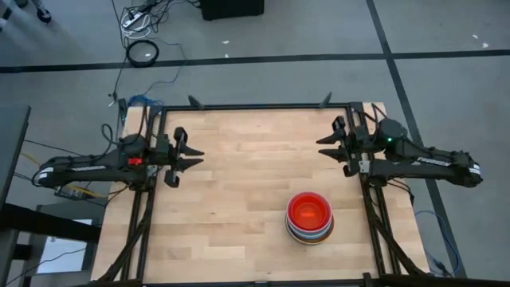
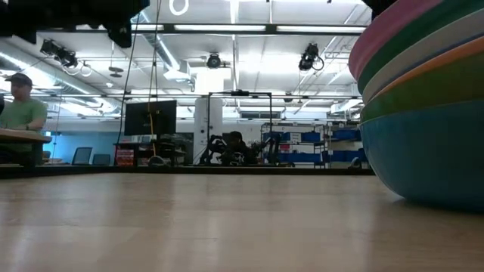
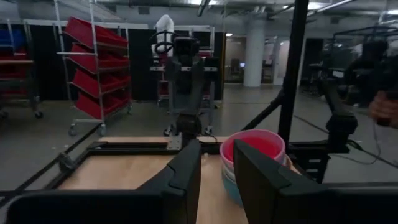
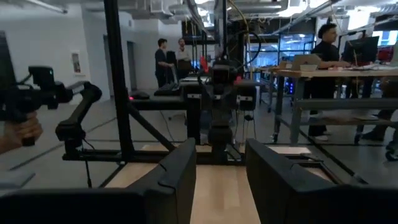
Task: Nest bowls inside each other
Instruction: Return to Home Position
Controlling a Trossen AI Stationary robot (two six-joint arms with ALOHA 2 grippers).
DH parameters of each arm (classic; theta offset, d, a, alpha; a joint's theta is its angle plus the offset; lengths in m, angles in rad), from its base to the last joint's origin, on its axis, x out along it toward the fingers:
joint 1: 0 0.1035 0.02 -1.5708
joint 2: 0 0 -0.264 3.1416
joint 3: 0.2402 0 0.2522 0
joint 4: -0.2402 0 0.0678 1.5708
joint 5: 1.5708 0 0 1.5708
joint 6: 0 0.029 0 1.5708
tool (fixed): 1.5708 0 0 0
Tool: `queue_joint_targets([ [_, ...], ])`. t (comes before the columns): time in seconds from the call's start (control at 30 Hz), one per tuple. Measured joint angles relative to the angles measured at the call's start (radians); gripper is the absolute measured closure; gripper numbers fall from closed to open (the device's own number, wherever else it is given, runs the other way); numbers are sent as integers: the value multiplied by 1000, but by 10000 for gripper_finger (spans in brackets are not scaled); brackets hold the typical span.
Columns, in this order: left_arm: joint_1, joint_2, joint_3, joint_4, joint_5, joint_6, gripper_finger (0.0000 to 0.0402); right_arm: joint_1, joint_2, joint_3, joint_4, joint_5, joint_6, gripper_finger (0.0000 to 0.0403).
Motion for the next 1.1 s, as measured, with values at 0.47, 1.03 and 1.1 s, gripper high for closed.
queue_joint_targets([
  [0.47, -40, 0, -254, 283, -40, -61, 300, 108, -10, -192, 144, 93, 40, 275],
  [1.03, -39, -106, -267, 410, -48, -143, 300, 131, -350, -191, 30, 71, 35, 275],
  [1.1, -39, -141, -267, 415, -62, -148, 300, 131, -404, -192, -34, 79, 39, 275],
])
